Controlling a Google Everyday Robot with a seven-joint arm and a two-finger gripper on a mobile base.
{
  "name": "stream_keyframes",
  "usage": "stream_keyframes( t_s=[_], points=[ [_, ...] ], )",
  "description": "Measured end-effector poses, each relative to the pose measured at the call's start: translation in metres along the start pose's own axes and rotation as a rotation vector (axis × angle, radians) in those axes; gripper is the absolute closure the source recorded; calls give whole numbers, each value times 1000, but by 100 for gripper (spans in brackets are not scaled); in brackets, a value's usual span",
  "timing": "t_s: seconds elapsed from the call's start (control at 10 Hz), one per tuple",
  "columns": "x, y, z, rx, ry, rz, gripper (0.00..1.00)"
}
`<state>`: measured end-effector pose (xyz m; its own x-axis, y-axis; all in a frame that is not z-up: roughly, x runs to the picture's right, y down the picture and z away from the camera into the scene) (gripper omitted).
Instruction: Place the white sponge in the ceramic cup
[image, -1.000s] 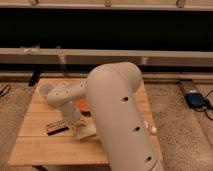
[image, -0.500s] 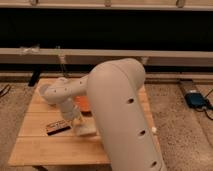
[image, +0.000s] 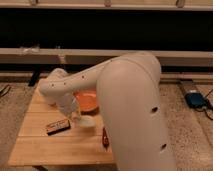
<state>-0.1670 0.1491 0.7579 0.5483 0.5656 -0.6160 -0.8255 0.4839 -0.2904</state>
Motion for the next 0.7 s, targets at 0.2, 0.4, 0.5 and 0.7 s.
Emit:
stream_keyframes(
  t_s=[0.2, 0.4, 0.5, 0.7],
  points=[
    [-13, 1, -28, -2, -68, 27, 100],
    [-37, -1, -56, -25, -151, 52, 100],
    [-53, -2, -67, -38, -194, 63, 100],
    [-82, -14, -86, -63, -276, 78, 100]
  ],
)
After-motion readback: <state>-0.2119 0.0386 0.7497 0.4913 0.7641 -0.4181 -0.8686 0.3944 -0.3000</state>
